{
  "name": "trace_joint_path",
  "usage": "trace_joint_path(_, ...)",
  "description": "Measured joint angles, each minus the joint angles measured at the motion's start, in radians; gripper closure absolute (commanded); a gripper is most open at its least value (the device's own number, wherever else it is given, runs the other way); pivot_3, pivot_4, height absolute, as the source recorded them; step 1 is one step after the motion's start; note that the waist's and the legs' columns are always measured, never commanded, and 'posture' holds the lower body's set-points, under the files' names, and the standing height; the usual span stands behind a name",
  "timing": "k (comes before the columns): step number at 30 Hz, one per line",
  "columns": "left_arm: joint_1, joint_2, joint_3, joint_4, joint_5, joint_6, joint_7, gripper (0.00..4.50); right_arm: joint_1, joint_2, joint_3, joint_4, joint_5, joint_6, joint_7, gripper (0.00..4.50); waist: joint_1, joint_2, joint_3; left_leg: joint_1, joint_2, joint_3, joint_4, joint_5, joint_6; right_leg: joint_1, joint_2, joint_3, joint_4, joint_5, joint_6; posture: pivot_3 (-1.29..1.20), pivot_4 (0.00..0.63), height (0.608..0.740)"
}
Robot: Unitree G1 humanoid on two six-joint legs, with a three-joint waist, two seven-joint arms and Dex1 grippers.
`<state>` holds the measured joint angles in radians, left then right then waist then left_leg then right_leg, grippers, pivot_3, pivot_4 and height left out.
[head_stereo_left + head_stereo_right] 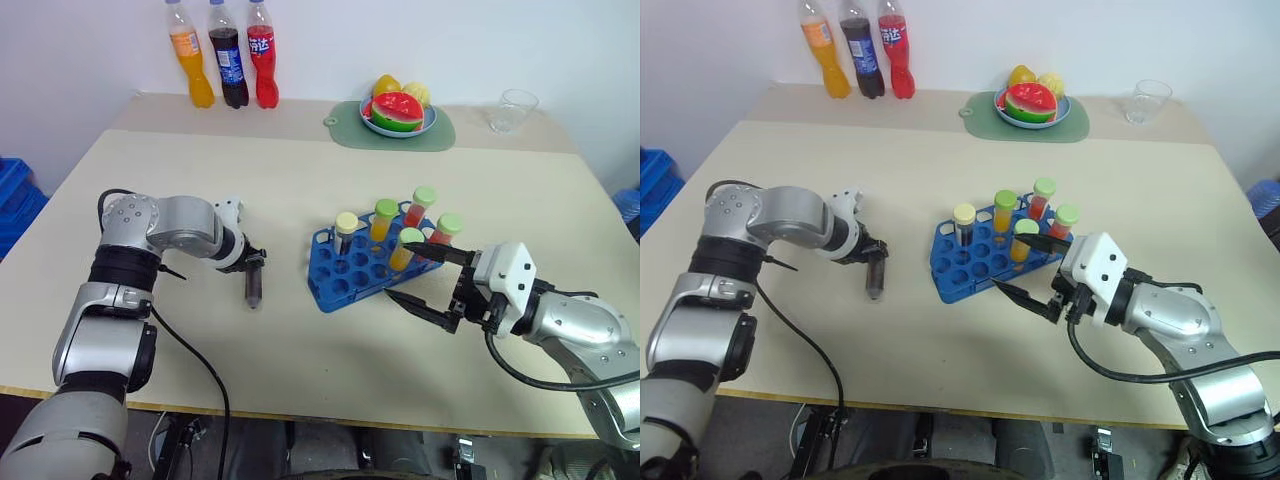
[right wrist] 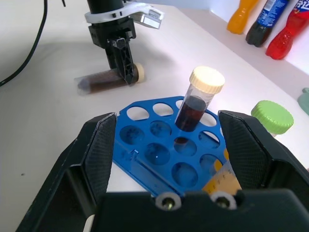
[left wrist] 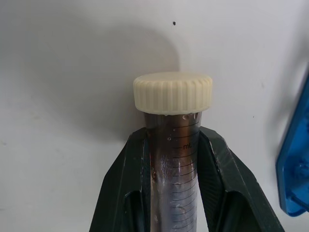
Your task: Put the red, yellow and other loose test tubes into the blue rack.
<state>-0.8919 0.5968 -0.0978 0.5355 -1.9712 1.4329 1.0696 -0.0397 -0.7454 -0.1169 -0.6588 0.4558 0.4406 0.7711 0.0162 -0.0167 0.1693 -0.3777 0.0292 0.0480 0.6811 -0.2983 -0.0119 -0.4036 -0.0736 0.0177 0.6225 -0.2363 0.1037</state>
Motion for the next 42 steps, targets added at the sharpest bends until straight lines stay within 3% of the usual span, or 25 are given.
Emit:
trace_joint_path(3,0.066,0.04,0.018,-0.124,0.029,0.057,-0.213,3.77,-0.078,0.001,0.018,0.046,-0.001,0.018,-0.001,0.79,-0.009,-0.001,0.001,-0.004,0.0,0.0,-0.001,0.0,0.0,-0.003,0.0,0.0,-0.003,0.0,0.0,0.0,0.15,0.74)
trace_joint_path(6,0.159,0.106,0.074,-0.438,0.255,0.011,-0.655,3.77,-0.124,0.006,0.034,0.088,-0.002,0.032,-0.007,0.79,-0.012,-0.001,0.001,-0.013,0.0,0.0,-0.001,0.004,-0.007,-0.011,0.001,-0.001,-0.004,0.0,0.0,0.0,0.15,0.74)
trace_joint_path(10,0.268,0.227,0.091,-0.636,0.575,-0.244,-1.319,3.77,-0.116,0.02,0.032,0.111,-0.011,0.032,-0.023,0.79,-0.01,0.0,0.001,-0.013,0.001,0.002,-0.004,0.004,-0.007,-0.013,0.001,-0.001,-0.005,0.0,0.0,0.0,0.15,0.74)
trace_joint_path(12,0.292,0.213,0.082,-0.646,0.741,-0.458,-1.63,3.77,-0.089,0.038,0.033,0.099,-0.016,0.033,-0.049,0.79,0.001,0.0,0.001,-0.015,0.001,0.001,-0.004,0.002,-0.003,-0.013,0.001,-0.002,-0.007,0.0,-0.001,0.0,0.15,0.74)
trace_joint_path(14,0.297,0.177,0.067,-0.636,0.891,-0.65,-1.832,3.77,-0.064,0.047,0.029,0.077,-0.021,0.033,-0.074,0.79,0.002,0.0,0.001,-0.016,0.001,0.002,-0.002,0.0,0.0,-0.012,0.0,-0.002,-0.01,0.0,-0.001,0.0,0.15,0.74)
trace_joint_path(17,0.294,0.069,0.058,-0.589,1.009,-0.821,-1.99,3.77,0.0,0.053,0.006,0.041,-0.025,0.032,-0.105,0.79,0.0,-0.001,0.001,-0.017,0.0,0.002,0.001,-0.002,0.004,-0.011,-0.002,-0.002,-0.011,0.0,-0.001,0.0,0.15,0.74)
trace_joint_path(24,0.242,-0.072,0.016,-0.442,1.148,-0.986,-2.299,3.77,0.414,0.144,-0.139,-0.164,-0.031,0.02,-0.18,0.79,-0.007,-0.001,0.001,-0.017,0.0,0.002,0.002,-0.004,0.007,-0.011,-0.002,-0.002,-0.01,0.0,0.0,0.0,0.15,0.74)
trace_joint_path(29,0.212,-0.156,-0.018,-0.367,1.266,-1.084,-2.379,3.77,0.691,0.237,-0.166,-0.278,-0.082,-0.061,-0.204,0.79,-0.005,-0.001,0.001,-0.015,0.0,0.001,0.002,-0.004,0.007,-0.01,0.0,-0.001,-0.009,0.0,0.001,0.0,0.15,0.74)
trace_joint_path(42,0.197,-0.331,-0.061,-0.243,1.473,-1.255,-2.368,3.77,1.166,0.458,-0.133,-0.315,-0.254,-0.527,-0.178,0.79,-0.005,-0.001,0.001,-0.015,0.003,-0.001,0.001,-0.005,0.008,-0.011,0.0,-0.001,-0.01,-0.002,0.002,0.0,0.15,0.74)
